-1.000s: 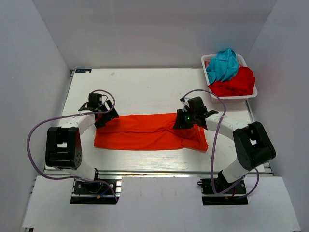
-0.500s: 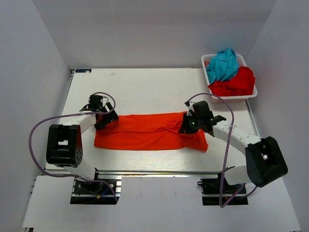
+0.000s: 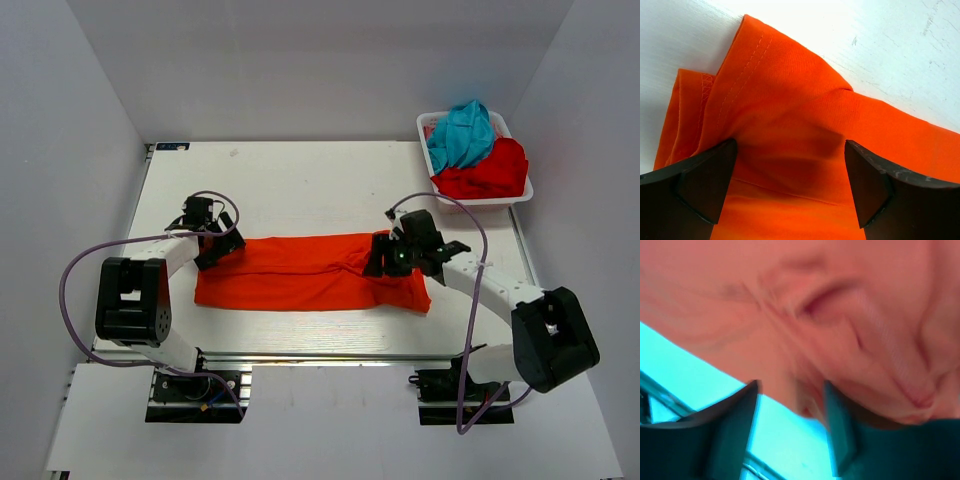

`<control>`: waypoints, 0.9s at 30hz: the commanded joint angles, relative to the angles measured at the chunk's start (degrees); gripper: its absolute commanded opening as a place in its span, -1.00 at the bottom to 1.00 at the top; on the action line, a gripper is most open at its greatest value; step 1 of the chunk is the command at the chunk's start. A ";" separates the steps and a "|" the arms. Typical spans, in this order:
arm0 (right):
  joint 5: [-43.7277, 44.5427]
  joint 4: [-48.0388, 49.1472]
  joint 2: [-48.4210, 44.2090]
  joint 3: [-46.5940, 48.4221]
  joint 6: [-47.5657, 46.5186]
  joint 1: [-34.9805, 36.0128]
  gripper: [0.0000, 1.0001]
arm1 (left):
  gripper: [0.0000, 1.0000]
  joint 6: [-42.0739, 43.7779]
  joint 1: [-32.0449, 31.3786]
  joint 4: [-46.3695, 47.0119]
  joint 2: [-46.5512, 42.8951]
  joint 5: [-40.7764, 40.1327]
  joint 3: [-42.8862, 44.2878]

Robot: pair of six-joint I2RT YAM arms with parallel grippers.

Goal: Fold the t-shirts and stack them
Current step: Fold the other side of the tshirt into a rectangle

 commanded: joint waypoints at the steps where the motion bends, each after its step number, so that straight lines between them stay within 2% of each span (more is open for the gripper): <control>1: 3.98 3.92 1.50 5.85 -1.87 -0.04 0.32 | 0.98 -0.09 -0.03 -3.37 -0.45 -1.97 -2.08; 5: 1.44 5.85 6.68 8.57 -1.00 -0.04 0.60 | 0.98 0.43 -0.03 -3.37 -0.45 -1.97 -2.08; 12: -2.88 8.93 14.07 12.00 1.20 -0.04 0.63 | 0.98 0.43 -0.03 -3.37 -0.45 -1.97 -1.55; 14: -3.23 9.28 14.87 12.88 1.38 0.13 0.56 | 0.98 0.43 -0.03 -3.90 -0.45 -2.50 -1.55; 17: -3.84 9.90 16.01 13.50 1.99 0.05 0.05 | 0.98 0.43 -0.03 -3.90 -0.45 -2.50 -1.55; 18: -3.76 9.99 16.19 13.67 2.43 0.13 -0.62 | 0.98 0.43 -0.03 -3.90 -0.45 -2.50 -1.03; 20: -2.09 8.94 16.37 13.76 2.61 0.22 -1.00 | 0.98 0.43 -0.03 -4.42 0.07 -2.50 -1.03; 27: 1.96 4.01 11.19 10.87 3.05 0.05 -1.00 | 0.98 0.43 0.50 -4.42 0.69 -3.02 -0.50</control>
